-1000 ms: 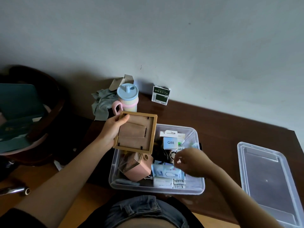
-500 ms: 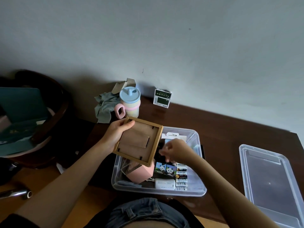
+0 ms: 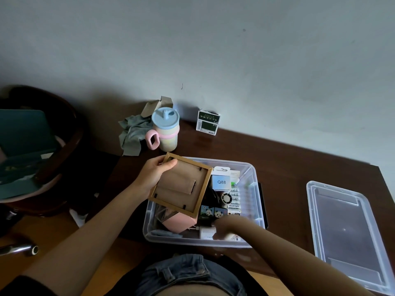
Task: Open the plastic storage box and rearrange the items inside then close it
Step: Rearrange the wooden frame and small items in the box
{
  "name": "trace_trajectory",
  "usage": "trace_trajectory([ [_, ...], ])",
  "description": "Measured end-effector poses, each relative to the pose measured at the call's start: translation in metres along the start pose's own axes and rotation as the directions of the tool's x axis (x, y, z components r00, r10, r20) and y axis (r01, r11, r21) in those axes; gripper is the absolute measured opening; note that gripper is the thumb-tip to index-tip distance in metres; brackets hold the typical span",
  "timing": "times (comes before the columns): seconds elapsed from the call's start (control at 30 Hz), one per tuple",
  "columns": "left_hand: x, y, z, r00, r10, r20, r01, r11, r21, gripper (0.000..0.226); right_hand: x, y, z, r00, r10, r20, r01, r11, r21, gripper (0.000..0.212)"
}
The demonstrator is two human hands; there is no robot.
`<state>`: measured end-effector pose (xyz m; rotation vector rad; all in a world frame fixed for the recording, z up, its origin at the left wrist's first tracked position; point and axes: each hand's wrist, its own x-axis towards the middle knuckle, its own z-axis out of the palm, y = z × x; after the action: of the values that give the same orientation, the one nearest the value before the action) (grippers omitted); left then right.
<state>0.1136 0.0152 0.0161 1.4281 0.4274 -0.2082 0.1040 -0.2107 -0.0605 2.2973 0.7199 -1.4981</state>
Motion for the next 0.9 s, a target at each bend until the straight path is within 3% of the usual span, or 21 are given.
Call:
trace_trajectory([
  [0.17, -0.003, 0.004, -0.001, 0.999, -0.002, -0.041, 0.0, 0.999, -0.042, 0.016, 0.009, -0.005, 0.004, 0.996, 0.077, -0.047, -0.08, 0.995, -0.057, 0.054],
  [0.3, -0.005, 0.011, 0.0, 0.998, 0.028, -0.059, -0.03, 0.998, -0.05, 0.026, 0.009, -0.008, 0.003, 0.998, 0.042, -0.053, -0.038, 0.997, 0.07, 0.059],
  [0.4, -0.004, 0.012, 0.001, 0.997, 0.047, -0.054, -0.049, 0.998, -0.046, 0.032, 0.009, -0.012, 0.002, 0.995, 0.005, -0.102, 0.014, 0.983, 0.182, 0.049],
  [0.63, 0.0, 0.011, 0.0, 0.997, 0.047, -0.061, -0.049, 0.998, -0.034, 0.026, -0.011, -0.011, 0.0, 0.982, -0.089, -0.165, 0.143, 0.924, 0.355, 0.049],
  [0.77, 0.003, 0.015, -0.005, 0.992, 0.036, -0.122, -0.048, 0.994, -0.098, 0.024, -0.052, 0.017, -0.018, 0.957, -0.207, -0.202, 0.287, 0.762, 0.581, 0.033],
  [0.9, 0.003, 0.017, -0.012, 0.991, 0.007, -0.131, -0.032, 0.981, -0.189, 0.034, -0.085, 0.041, -0.041, 0.929, -0.147, -0.339, 0.366, 0.495, 0.788, 0.023],
])
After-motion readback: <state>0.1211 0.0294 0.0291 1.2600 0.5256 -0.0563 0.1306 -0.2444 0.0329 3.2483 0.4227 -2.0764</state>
